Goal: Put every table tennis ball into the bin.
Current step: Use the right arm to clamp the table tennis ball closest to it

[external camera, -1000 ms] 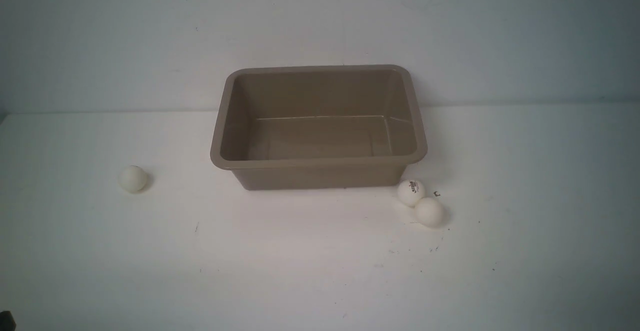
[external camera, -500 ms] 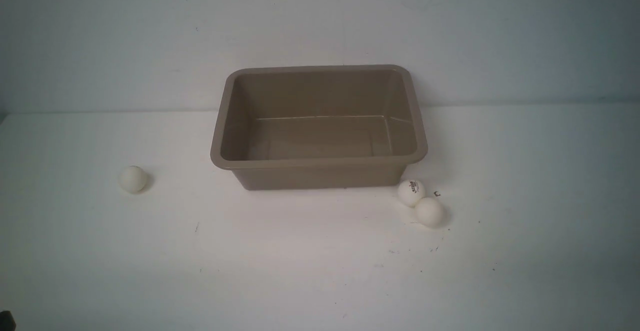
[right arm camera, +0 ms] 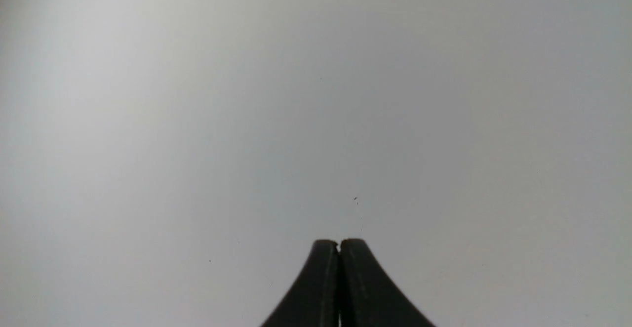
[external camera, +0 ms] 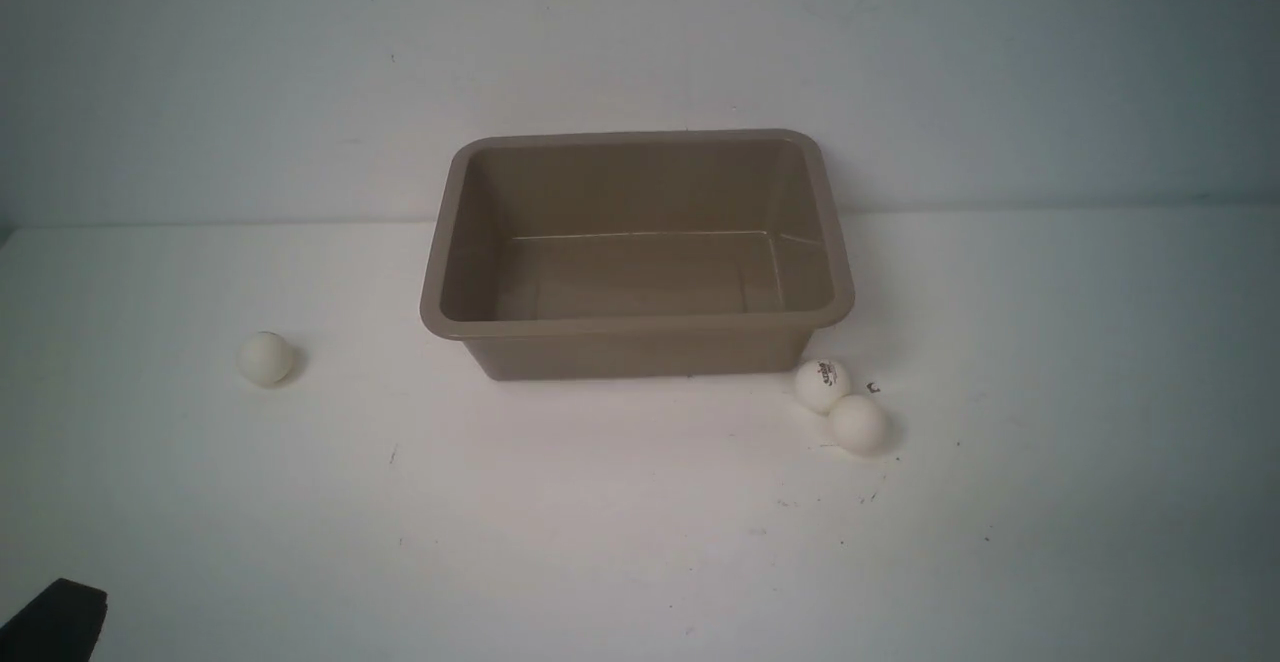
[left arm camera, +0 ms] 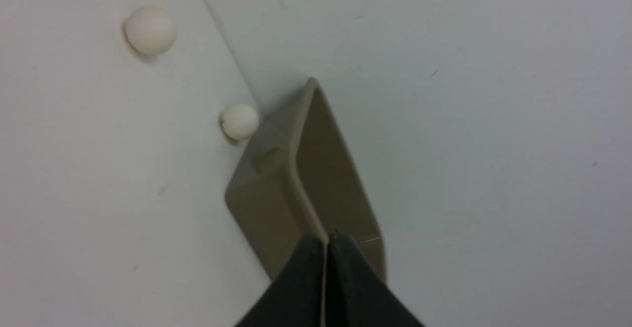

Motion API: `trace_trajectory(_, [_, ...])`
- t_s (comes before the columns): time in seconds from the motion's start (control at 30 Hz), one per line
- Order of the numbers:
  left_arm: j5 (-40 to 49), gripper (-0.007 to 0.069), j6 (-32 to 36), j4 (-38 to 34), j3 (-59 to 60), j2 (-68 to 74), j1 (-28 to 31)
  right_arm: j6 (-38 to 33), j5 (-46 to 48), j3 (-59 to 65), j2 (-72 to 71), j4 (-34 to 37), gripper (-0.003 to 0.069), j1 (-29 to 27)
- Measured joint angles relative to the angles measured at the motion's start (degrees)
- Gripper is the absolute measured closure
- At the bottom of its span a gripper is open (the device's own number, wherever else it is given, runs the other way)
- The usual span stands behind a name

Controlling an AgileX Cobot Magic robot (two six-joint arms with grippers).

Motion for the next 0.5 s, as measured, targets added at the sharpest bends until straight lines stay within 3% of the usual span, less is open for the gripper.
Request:
trace_trajectory(0.1, [-0.7,0.0628,2.7,-1.3,0.0,0.0,0.0,2.8,1.0,0.0,0.0,-0.1,0.0675,0.0])
trace_trajectory(0.13, [-1.9,0.0628,5.4,-1.9,0.0,0.0,0.0,6.6,1.3,0.0,0.0,-0.1,0.0675,0.0])
trace_trajectory(0.27, [-3.8,0.0628,6.9,-5.7,0.0,0.0,0.0,16.5,1.8,0.0,0.0,-1.3,0.0675,0.0])
trace_trajectory(0.5, [-4.3,0.0628,8.0,-10.2,0.0,0.0,0.0,24.7,1.9,0.0,0.0,-4.9,0.0675,0.0])
